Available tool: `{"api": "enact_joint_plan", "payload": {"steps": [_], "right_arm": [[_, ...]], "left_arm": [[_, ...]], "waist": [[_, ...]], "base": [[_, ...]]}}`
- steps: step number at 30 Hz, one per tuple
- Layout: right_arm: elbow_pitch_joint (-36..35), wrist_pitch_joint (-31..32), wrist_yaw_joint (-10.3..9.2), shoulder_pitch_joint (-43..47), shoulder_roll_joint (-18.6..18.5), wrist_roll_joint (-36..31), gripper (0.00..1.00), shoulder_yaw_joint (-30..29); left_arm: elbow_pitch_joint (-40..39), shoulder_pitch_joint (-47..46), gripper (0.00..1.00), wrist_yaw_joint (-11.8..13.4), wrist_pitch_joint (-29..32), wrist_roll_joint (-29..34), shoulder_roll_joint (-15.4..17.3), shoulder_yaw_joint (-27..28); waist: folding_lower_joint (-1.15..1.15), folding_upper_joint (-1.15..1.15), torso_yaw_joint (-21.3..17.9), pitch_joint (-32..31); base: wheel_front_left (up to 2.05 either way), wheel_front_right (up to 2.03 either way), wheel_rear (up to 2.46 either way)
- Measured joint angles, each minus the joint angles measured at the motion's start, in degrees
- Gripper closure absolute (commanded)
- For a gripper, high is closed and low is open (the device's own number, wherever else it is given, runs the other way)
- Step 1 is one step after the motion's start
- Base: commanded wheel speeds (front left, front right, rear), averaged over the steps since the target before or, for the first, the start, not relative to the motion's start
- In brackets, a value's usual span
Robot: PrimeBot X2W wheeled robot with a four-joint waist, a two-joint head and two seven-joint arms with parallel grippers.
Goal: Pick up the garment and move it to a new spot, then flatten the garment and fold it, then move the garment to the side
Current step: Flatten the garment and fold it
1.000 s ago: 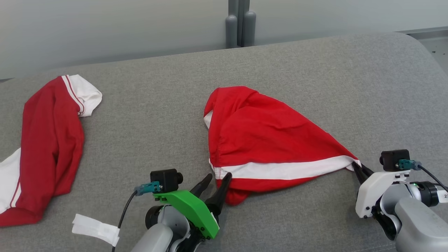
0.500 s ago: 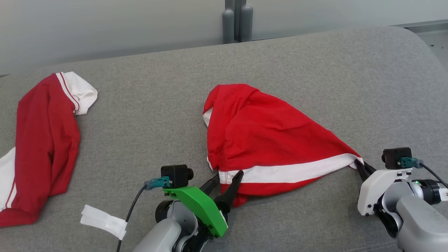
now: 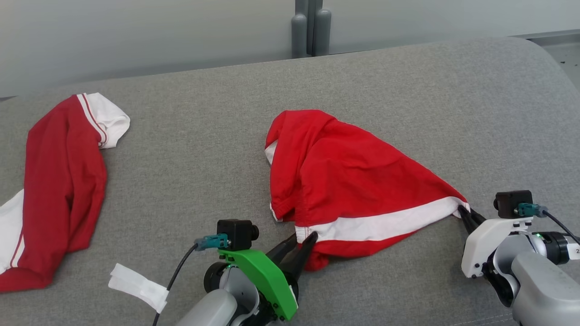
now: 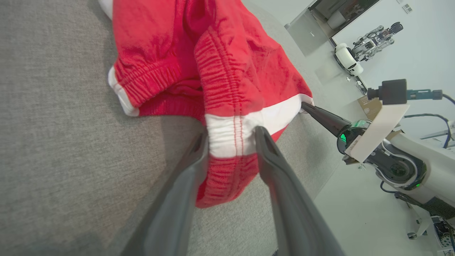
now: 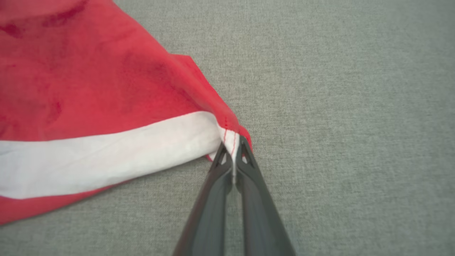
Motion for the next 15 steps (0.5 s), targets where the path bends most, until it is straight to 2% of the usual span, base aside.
{"api": "enact_joint_plan", "payload": {"steps": [1, 7, 9, 10, 13, 15], "right_arm": [[0.1, 0.0, 0.0, 0.0, 0.1, 0.0, 1.0, 0.1], [0.4, -0.4, 0.0, -0.7, 0.4, 0.4, 1.0, 0.8], [0.4, -0.6, 0.0, -0.9, 0.5, 0.4, 1.0, 1.0], [0.4, -0.6, 0.0, -1.0, 0.5, 0.5, 1.0, 1.1], [0.4, -0.9, 0.0, -1.0, 0.4, 0.7, 1.0, 1.2], [-0.1, -1.4, 0.0, -1.1, 0.2, 1.0, 1.0, 1.3]], "left_arm": [[0.1, 0.0, 0.49, 0.0, 0.0, 0.0, 0.0, -0.2], [1.3, -0.7, 0.53, 0.0, -0.7, 0.5, -0.1, -1.2], [1.8, -1.0, 0.59, 0.0, -1.0, 0.5, -0.4, -1.7], [2.0, -1.3, 0.66, 0.0, -1.4, 0.5, -0.6, -1.8], [2.0, -2.1, 1.0, 0.0, -2.9, 0.5, -1.1, -1.8], [1.4, -2.4, 1.0, 0.0, -3.8, 0.5, -0.9, -1.8]], "waist": [[0.0, 0.0, -0.1, 0.0], [0.0, 0.0, -0.8, 0.1], [0.0, 0.0, -1.0, 0.1], [0.0, 0.0, -1.1, 0.1], [0.0, 0.0, -1.2, 0.0], [0.0, 0.0, -1.3, -0.1]], "base": [[0.0, 0.0, 0.0], [0.0, 0.0, 0.0], [0.0, 0.0, 0.0], [0.0, 0.0, 0.0], [0.0, 0.0, 0.0], [0.0, 0.0, 0.0]]}}
